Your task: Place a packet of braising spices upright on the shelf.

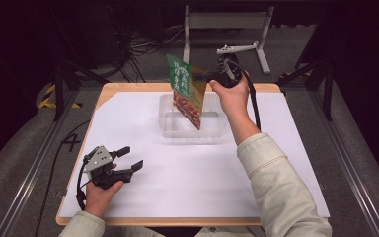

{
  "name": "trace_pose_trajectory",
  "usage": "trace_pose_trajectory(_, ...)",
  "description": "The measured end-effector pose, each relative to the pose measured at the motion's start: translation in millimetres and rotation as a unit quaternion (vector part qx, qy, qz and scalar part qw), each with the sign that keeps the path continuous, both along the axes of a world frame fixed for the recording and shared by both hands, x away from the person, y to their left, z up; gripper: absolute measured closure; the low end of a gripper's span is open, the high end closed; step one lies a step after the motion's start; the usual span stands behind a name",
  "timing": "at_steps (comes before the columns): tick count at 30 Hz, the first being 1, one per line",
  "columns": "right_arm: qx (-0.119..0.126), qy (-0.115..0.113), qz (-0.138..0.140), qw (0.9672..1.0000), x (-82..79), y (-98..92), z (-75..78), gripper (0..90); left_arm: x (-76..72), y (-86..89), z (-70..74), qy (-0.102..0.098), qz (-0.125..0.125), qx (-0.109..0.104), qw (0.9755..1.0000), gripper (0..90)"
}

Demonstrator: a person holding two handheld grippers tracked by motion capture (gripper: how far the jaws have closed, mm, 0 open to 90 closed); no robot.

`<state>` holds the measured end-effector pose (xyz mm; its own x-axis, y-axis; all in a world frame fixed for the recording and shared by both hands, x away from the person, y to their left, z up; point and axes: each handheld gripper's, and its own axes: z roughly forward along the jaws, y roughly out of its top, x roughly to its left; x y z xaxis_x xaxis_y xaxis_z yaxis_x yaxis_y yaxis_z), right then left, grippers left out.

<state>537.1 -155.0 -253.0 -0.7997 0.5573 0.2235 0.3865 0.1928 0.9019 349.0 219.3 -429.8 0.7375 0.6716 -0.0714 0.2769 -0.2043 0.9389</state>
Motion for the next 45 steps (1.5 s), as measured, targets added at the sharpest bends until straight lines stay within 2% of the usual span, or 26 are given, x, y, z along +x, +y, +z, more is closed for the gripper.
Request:
trace_pose_trajectory(28, -0.009, 0.017, -0.006, 0.9998, 2.7, 5.3, -26.6, 89.9, -0.6, -0.8, 0.1, 0.001, 0.000, -0.004, 1.0000, 28.3)
trace_pose_trajectory(40, -0.004, 0.019, 0.002, 0.9998, -3.3, -0.9, -33.9, 89.8, -0.1, -1.4, 0.2, -0.001, -0.001, 0.001, 1.0000, 28.3)
trace_pose_trajectory(45, -0.006, 0.016, -0.003, 0.9999, -5.6, -4.2, -35.5, 89.8, -0.1, -2.2, 0.1, 0.001, -0.002, 0.002, 1.0000, 28.2)
